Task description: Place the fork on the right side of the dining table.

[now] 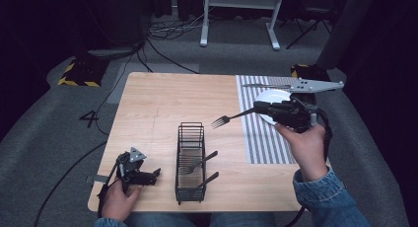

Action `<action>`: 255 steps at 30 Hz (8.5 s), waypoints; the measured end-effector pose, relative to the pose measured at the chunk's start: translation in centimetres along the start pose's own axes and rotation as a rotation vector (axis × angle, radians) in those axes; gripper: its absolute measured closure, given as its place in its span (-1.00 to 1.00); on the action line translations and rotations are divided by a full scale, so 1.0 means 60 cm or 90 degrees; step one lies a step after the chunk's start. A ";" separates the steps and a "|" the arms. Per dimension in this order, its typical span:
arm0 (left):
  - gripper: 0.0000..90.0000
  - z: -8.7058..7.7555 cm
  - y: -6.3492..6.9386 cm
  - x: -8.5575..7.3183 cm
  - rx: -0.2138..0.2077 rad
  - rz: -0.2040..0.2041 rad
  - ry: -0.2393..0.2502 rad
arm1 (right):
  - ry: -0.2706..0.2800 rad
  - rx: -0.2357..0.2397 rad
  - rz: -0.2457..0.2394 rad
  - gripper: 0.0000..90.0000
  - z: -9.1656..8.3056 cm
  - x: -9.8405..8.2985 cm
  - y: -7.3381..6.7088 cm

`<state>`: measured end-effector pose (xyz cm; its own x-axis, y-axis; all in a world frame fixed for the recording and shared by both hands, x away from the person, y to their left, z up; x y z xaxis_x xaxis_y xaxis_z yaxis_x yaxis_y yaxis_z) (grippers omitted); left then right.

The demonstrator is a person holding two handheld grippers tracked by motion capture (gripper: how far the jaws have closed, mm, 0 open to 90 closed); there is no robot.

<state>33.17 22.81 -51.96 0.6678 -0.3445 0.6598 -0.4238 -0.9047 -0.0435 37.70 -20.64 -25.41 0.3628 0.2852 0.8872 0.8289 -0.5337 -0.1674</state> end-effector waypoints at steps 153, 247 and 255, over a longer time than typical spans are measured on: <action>-1.00 0.000 0.000 0.000 0.000 -0.001 0.000 | -0.200 -0.273 0.423 -0.24 -0.049 -0.369 0.397; -1.00 0.000 0.000 0.000 0.000 -0.001 0.000 | -0.073 -0.054 0.047 -1.00 -0.012 -0.281 0.108; -1.00 0.000 0.000 0.000 0.000 0.000 0.000 | -0.101 -0.022 0.005 -1.00 0.035 -0.290 0.076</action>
<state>33.17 22.81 -51.96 0.6680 -0.3441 0.6599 -0.4234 -0.9049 -0.0433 36.05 -26.35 -42.52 0.4345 0.4020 0.8060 0.8116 -0.5628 -0.1568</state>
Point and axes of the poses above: each handheld gripper's, and its own axes: z roughly forward along the jaws, x roughly out of its top, y roughly to its right, the point moved 1 cm from there along z, roughly forward along the jaws, and after that the axes turned 6 degrees about x, right-handed, at the moved point
